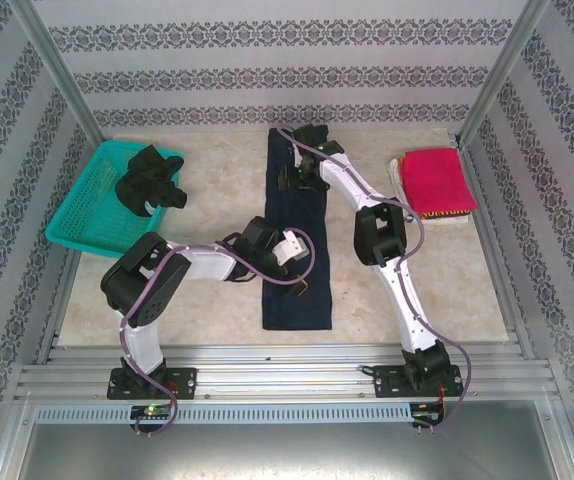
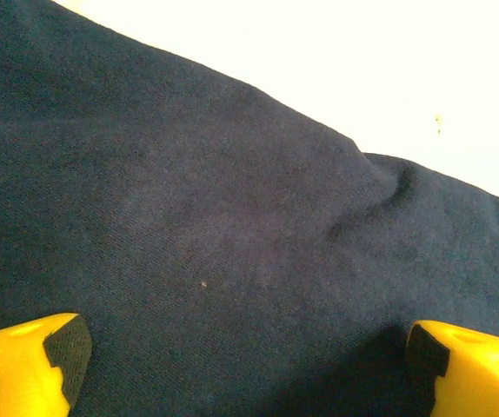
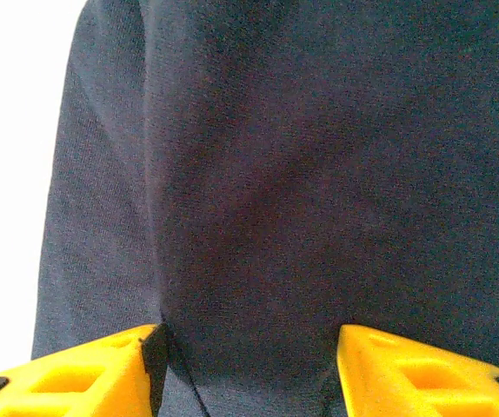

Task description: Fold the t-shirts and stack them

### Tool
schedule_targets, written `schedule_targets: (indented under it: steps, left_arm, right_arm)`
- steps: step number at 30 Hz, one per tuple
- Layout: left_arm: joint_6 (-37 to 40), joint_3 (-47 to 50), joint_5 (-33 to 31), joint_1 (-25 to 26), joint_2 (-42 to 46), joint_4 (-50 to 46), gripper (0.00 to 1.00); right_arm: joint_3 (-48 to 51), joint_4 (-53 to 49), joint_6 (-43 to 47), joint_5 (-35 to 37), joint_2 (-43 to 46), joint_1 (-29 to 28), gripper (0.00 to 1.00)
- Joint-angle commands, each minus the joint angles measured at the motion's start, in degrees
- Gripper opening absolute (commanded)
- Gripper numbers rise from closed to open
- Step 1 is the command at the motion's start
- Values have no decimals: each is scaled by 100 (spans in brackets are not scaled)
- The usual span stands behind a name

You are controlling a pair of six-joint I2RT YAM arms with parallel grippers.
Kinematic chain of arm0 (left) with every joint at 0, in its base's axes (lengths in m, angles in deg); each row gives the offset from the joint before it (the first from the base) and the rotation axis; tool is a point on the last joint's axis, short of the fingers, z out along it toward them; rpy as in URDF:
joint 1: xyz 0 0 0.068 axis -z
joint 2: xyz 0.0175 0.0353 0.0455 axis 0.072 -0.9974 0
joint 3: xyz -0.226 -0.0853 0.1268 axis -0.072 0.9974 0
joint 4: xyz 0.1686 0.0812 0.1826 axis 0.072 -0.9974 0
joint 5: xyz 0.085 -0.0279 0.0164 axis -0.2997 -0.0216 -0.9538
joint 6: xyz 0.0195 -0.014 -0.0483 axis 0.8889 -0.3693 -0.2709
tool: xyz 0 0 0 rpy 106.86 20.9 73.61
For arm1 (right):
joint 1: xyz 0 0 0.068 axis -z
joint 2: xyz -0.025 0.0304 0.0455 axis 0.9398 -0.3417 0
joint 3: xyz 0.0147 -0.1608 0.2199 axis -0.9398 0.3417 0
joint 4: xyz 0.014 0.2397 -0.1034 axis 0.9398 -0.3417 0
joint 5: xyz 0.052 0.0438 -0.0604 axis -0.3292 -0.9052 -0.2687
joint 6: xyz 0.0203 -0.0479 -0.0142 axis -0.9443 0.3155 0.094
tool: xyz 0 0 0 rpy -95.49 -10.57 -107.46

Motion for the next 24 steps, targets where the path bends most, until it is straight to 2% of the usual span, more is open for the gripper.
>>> schedule_targets:
  steps: [1, 7, 11, 16, 21, 24]
  left_arm:
    - [-320, 313, -175, -85, -149, -652, 95]
    - [-609, 266, -164, -87, -149, -379, 95]
    - [-796, 328, -253, -87, 180, -126, 99]
    - [-1151, 459, -340, -87, 632, 294, 100]
    - [-1456, 588, -554, -141, 1097, 526, 100]
    - [-1944, 786, -717, -315, 1387, 952, 100]
  right_arm:
    - [-246, -76, -80, -137, -140, -76, 55]
    - [-254, -57, 33, -56, 133, -91, 60]
    - [356, 248, 220, 50, 844, -12, 65]
    - [1935, 913, 494, 65, 2066, 162, 71]
    - [4218, 2049, 870, 13, 3565, 328, 79]
    - [5578, 2686, 1195, -24, 4465, 384, 84]
